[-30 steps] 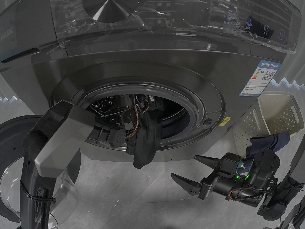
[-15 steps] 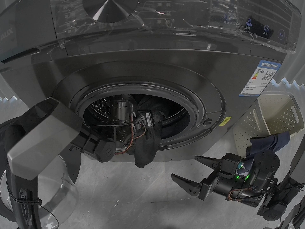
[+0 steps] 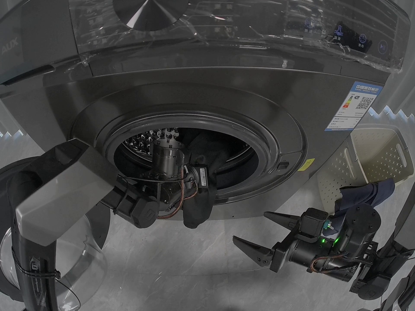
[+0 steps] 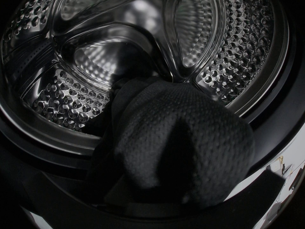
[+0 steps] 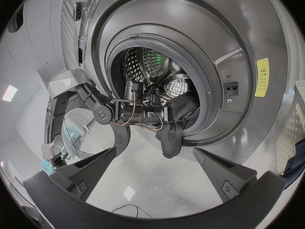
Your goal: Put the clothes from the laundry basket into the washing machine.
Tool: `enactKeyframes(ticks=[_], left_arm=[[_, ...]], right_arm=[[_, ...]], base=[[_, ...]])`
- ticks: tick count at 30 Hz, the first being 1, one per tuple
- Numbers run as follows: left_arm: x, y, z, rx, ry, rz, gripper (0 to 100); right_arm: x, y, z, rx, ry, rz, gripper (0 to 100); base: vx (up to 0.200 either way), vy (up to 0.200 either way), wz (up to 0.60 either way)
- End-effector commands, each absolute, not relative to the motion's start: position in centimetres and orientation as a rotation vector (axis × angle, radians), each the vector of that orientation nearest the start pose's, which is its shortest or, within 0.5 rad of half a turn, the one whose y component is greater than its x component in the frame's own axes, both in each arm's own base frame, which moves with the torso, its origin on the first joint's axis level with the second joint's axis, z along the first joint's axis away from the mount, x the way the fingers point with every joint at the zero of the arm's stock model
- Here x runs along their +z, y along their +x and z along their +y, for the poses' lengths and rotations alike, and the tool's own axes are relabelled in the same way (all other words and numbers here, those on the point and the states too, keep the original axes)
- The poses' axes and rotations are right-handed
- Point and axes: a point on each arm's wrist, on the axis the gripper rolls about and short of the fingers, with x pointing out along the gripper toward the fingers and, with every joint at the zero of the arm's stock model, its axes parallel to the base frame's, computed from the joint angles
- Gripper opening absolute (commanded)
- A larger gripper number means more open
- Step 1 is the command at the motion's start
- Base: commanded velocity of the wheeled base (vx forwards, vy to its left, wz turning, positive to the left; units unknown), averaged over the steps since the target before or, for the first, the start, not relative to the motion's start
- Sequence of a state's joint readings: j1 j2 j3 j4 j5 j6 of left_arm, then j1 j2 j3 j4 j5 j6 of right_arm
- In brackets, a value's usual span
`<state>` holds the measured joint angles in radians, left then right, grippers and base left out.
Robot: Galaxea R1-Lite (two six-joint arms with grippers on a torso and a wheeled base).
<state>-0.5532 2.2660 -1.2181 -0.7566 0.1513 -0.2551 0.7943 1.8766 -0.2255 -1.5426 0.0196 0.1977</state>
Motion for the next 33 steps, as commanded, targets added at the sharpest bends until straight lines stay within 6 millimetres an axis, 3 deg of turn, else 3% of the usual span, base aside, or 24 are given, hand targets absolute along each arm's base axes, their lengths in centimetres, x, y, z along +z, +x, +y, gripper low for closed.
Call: enactKeyframes(ticks=[1,9,13,17,18,29,32,33], left_arm=[[8.5,38.7,-23.4,-0.362,-0.161,0.311,0],[13.7,41.4,-24.2,-0.373,-0.335,0.051,0],[13.7,43.1,-23.5,-0.317,-0.358,-0.023,0],[12.8,43.1,-23.0,-0.318,-0.35,-0.012,0],[12.7,42.9,-22.9,-0.318,-0.347,-0.003,100],[13.9,39.5,-22.9,-0.351,-0.312,0.097,100],[13.3,38.9,-22.6,-0.35,-0.274,0.167,100],[12.3,39.0,-22.3,-0.358,-0.247,0.213,100]], right_arm=[[9.5,17.7,18.1,0.8,0.144,0.184,100],[9.5,17.8,18.1,0.8,0.145,0.182,100],[9.5,17.8,18.1,0.8,0.145,0.182,100],[9.5,17.8,18.1,0.8,0.145,0.182,100],[9.5,17.8,18.1,0.8,0.145,0.182,100],[9.4,17.8,18.2,0.8,0.144,0.184,100],[9.4,17.8,18.2,0.8,0.144,0.184,100],[9.4,17.8,18.2,0.8,0.144,0.184,100]], base=[[0.0,0.0,0.0],[0.0,0.0,0.0],[0.0,0.0,0.0],[0.0,0.0,0.0],[0.0,0.0,0.0],[0.0,0.0,0.0],[0.0,0.0,0.0],[0.0,0.0,0.0]])
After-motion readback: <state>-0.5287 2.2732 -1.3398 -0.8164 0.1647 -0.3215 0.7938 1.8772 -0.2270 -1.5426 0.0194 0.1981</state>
